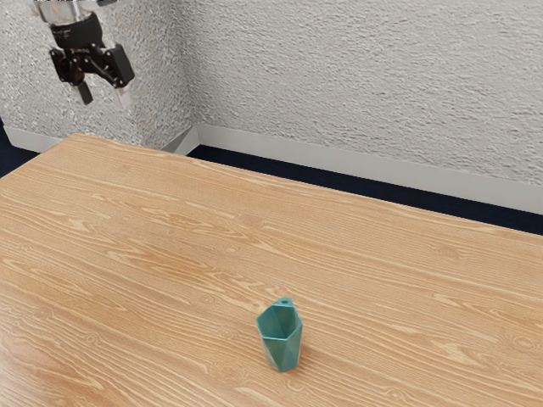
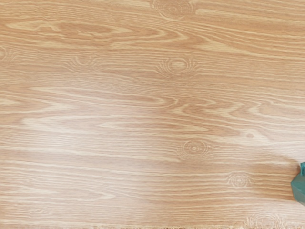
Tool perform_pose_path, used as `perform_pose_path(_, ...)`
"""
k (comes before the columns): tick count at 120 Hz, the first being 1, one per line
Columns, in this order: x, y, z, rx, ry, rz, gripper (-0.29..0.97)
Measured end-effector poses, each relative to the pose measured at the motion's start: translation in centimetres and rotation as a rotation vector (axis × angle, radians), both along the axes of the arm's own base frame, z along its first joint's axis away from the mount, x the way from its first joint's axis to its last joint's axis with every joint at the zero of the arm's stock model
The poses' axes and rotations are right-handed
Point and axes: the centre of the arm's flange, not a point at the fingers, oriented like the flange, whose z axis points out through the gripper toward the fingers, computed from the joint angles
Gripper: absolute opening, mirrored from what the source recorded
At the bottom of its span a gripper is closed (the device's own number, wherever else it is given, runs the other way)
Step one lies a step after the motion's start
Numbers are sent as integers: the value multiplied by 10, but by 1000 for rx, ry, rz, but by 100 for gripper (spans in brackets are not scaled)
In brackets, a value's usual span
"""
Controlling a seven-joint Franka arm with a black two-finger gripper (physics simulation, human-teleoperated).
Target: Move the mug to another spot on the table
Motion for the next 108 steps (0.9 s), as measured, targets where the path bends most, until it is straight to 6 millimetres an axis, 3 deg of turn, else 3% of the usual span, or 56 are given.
perform_pose_path(16,-4,-7,-5,2,15,-35,66)
perform_pose_path(32,-38,-28,-16,-11,20,-74,66)
perform_pose_path(44,-42,-50,-53,-19,68,-107,66)
perform_pose_path(69,-36,-91,-155,-22,148,-154,66)
perform_pose_path(87,-21,-117,-189,-17,128,-149,66)
perform_pose_path(108,-26,-176,-216,-29,118,-112,66)
